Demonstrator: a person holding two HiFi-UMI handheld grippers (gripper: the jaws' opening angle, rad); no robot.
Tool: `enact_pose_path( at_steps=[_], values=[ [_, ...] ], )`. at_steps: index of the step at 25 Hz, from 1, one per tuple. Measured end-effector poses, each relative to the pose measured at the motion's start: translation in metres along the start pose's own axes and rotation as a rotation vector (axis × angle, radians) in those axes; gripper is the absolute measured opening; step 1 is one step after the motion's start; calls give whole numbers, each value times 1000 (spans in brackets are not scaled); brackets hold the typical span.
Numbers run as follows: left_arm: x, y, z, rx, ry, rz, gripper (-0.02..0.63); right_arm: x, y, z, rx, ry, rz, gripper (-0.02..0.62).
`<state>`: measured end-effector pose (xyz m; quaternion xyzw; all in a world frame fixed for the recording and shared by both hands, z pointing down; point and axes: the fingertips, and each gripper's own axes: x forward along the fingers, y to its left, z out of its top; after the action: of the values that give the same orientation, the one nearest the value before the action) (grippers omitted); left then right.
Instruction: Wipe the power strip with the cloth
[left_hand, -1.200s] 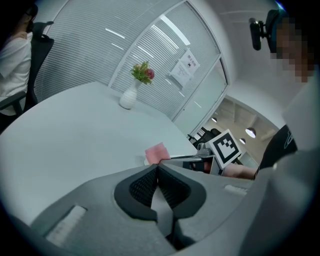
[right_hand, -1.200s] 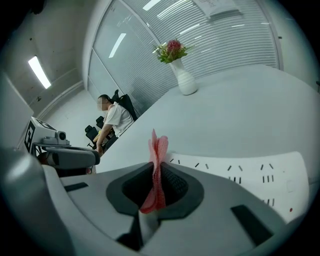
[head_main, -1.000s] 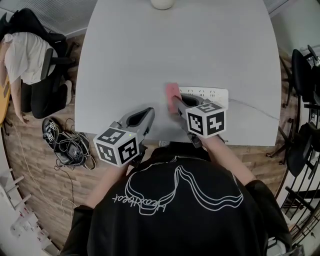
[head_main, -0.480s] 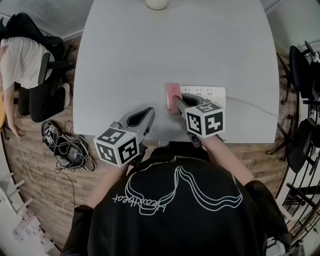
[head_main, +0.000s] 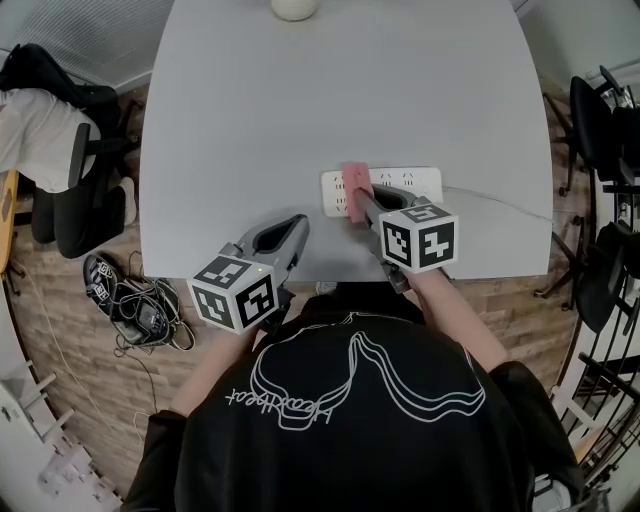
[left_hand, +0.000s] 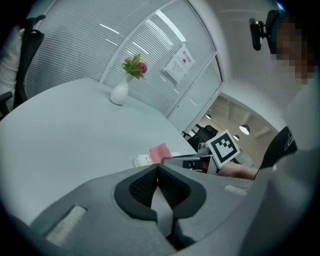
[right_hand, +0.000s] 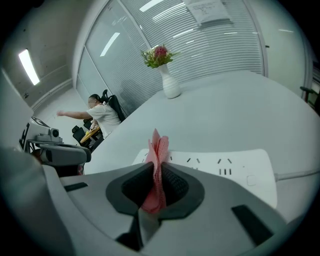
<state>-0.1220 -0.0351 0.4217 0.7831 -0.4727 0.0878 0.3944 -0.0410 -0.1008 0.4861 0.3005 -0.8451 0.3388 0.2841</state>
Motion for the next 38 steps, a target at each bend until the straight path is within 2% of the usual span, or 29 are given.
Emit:
enact_pose_path(
  at_steps=[24, 38],
  values=[
    [46, -39, 1, 69, 78, -97, 14, -56, -79, -9, 91, -65, -147, 58],
    [67, -54, -3, 91, 118, -138, 14, -80, -109, -18, 143, -100, -190, 57]
  ],
)
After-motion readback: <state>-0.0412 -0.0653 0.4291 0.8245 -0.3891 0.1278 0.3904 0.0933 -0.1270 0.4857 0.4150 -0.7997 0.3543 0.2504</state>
